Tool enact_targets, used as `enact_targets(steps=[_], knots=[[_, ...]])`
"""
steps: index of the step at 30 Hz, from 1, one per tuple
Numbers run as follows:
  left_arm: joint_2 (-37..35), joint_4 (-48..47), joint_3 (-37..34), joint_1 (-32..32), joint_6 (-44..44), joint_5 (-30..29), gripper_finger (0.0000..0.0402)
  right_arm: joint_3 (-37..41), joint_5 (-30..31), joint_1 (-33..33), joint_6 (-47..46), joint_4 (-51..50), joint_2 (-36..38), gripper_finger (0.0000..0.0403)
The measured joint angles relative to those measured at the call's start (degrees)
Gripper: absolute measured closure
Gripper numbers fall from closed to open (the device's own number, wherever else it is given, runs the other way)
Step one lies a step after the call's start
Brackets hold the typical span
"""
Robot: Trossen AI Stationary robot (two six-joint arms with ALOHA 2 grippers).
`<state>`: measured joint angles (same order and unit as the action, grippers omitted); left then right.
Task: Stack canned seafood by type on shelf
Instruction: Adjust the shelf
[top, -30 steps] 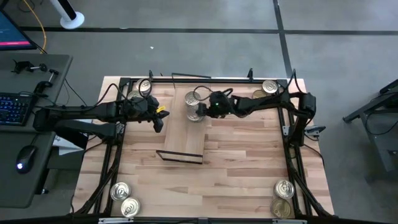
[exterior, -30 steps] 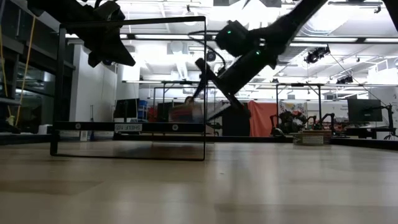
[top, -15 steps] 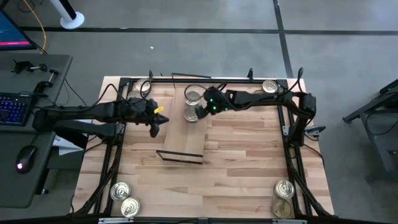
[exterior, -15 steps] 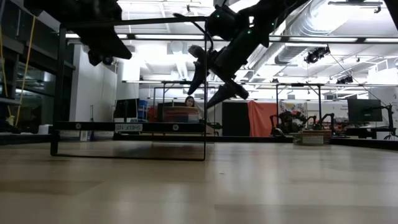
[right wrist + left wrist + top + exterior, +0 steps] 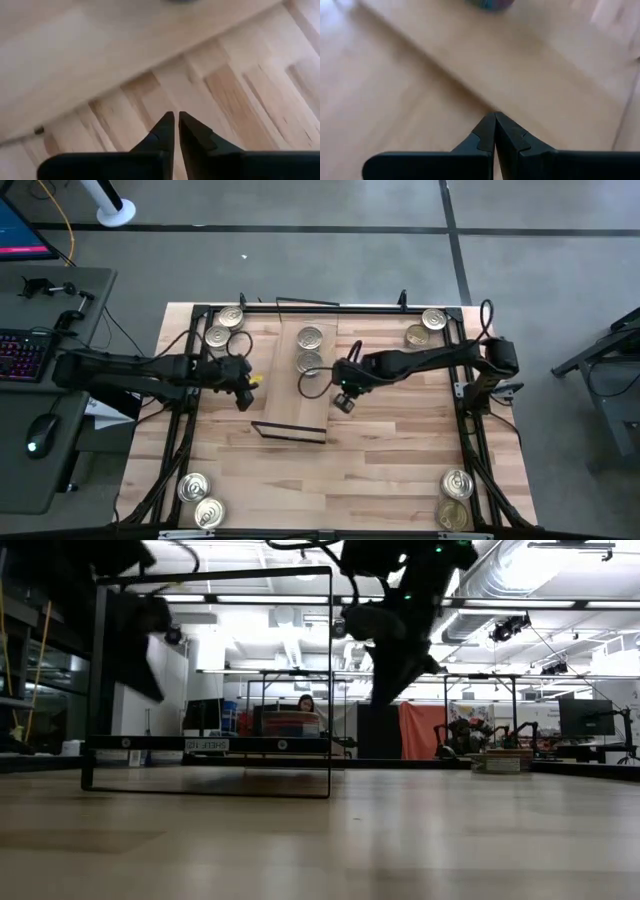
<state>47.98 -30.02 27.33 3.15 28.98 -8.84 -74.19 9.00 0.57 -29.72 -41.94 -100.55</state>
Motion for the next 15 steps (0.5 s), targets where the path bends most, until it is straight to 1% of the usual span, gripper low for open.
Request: enact_targets(steps=[2, 5, 6, 8, 11, 13, 15], knots=[[0.1, 0.7, -2.1, -0.5, 1.2, 2.7, 0.0401, 0.0, -1.0, -0.7, 0.8, -1.8, 0.3, 0.0385], [0.1, 1.6, -5.4, -2.4, 1.0, 9.7, 0.0402, 0.4, -2.9, -1.7, 2.0, -4.8, 0.5, 0.0398], [0.1, 1.5, -6.3, -3.2, 1.1, 10.6, 0.0402, 1.1, -3.5, -2.0, 2.3, -4.7, 0.6, 0.0400], [0.1, 2.6, -7.7, -5.1, 2.0, 11.0, 0.0401, 3.5, -4.9, -2.7, 1.7, -4.6, 1.6, 0.0398], [0.1, 8.5, -9.6, -7.9, 3.3, 11.0, 0.0402, 8.0, -6.9, -3.9, -0.9, -3.0, 4.5, 0.0402], [0.6, 10.8, -9.9, -9.8, 4.8, 10.3, 0.0401, 11.5, -7.1, -4.9, -3.9, -1.3, 7.2, 0.0402], [1.5, 11.2, -10.0, -11.2, 5.9, 8.9, 0.0402, 14.6, -7.1, -5.6, -6.9, 1.5, 10.4, 0.0402]])
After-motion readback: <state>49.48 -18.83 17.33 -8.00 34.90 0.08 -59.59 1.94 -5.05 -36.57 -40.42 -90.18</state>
